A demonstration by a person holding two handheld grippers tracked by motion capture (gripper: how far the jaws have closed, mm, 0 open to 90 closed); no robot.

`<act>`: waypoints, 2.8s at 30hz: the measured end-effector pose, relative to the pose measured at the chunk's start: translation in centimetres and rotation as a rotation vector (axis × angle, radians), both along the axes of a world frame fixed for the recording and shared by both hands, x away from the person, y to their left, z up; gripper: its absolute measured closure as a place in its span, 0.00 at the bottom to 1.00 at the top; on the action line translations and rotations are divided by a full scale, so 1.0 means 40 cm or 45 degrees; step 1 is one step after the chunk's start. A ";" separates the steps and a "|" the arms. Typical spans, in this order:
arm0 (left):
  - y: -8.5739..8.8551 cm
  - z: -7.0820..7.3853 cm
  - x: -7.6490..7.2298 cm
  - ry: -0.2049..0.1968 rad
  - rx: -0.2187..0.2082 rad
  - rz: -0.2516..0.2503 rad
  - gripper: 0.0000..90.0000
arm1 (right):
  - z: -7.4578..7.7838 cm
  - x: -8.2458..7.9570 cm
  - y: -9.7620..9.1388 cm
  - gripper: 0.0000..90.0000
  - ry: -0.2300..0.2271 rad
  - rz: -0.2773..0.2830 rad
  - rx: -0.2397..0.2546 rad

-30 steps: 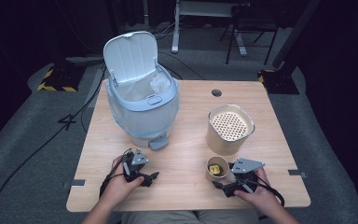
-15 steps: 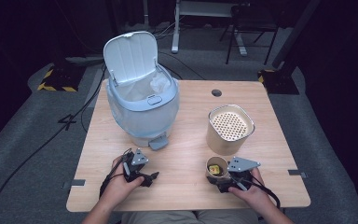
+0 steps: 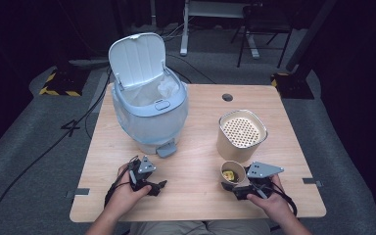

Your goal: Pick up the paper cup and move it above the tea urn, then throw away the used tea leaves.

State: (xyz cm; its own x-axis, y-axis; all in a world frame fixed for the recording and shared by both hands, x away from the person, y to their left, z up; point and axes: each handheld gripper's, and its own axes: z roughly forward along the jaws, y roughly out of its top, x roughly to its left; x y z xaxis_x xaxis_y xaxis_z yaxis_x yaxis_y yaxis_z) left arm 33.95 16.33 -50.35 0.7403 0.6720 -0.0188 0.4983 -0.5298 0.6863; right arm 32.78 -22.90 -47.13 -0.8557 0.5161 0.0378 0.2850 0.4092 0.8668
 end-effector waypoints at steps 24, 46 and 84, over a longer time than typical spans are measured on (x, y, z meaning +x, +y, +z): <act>-0.004 0.000 0.015 0.010 0.004 -0.037 0.13 | 0.198 0.055 -0.051 0.34 -0.088 0.048 -0.028; -0.005 -0.001 0.016 0.009 0.006 -0.039 0.13 | 0.327 0.225 -0.093 0.34 -0.121 -0.074 -0.091; -0.008 -0.001 0.014 0.009 0.004 -0.016 0.13 | 0.341 0.322 -0.104 0.34 -0.538 -0.091 -0.553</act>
State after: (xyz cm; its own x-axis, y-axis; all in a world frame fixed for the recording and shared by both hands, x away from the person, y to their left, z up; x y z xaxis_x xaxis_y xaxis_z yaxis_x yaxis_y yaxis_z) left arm 34.50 16.01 -50.38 0.7487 0.6626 -0.0216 0.4962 -0.5385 0.6810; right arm 45.65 -27.05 -33.51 -0.7133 0.4650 -0.5244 -0.0075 0.7431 0.6691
